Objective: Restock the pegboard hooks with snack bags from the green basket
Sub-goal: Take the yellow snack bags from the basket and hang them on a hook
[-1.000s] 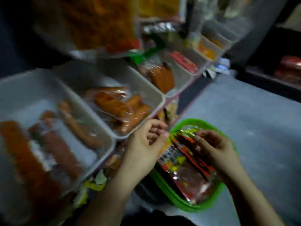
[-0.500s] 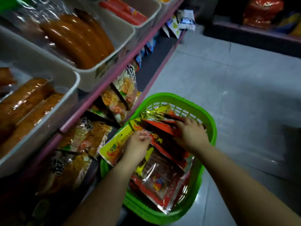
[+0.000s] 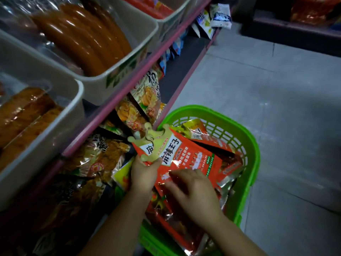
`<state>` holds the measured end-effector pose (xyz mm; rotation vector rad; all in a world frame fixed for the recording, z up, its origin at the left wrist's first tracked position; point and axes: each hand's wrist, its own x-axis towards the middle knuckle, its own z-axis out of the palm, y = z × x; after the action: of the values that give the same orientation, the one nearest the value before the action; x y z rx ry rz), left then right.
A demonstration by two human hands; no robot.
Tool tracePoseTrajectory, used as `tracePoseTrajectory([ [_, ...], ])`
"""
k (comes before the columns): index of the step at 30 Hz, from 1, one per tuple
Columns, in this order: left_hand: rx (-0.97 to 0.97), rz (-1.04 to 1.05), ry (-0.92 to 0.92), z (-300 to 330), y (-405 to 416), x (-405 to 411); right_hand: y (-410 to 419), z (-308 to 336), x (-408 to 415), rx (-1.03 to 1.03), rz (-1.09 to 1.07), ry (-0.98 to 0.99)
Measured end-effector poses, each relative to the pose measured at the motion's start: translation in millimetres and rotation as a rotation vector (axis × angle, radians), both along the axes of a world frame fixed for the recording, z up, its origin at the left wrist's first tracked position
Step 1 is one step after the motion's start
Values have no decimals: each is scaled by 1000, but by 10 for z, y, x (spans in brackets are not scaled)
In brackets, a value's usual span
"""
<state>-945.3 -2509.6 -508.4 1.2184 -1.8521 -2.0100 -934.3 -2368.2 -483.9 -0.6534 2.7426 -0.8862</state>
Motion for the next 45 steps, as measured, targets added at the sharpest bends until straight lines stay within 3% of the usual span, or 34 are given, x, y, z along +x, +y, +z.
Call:
tracePoseTrajectory([
  [4, -304, -48, 113, 360, -205, 229, -21, 222, -411, -234, -126, 36],
  [6, -390, -104, 209, 635, -253, 359, -88, 403, -528, -339, -158, -70],
  [9, -384, -179, 326, 1046, -276, 558, -221, 733, -565, -579, -89, -283],
  [12, -331, -139, 429, 1446, -299, 853, -315, 1053, -416, -681, -40, -374],
  [17, -178, -67, 575, 2174, -456, 1456, -532, 1799, 11, -815, 11, -339],
  [20, -269, 42, 659, 2680, -705, 1828, -818, 2406, 325, -849, 135, -306],
  [23, -522, 218, 769, 3198, -1023, 2214, -1166, 2934, 663, -855, 259, -216],
  [31, -1315, 392, 421, 4194, -1645, 3350, -1997, 3619, 1642, -891, 612, -289],
  [38, -1222, 461, 572, 4628, -1762, 4068, -2450, 3904, 2267, -932, 760, -385],
  [45, -1361, 640, 581, 4849, -1851, 4619, -2655, 4082, 2821, -945, 886, -465],
])
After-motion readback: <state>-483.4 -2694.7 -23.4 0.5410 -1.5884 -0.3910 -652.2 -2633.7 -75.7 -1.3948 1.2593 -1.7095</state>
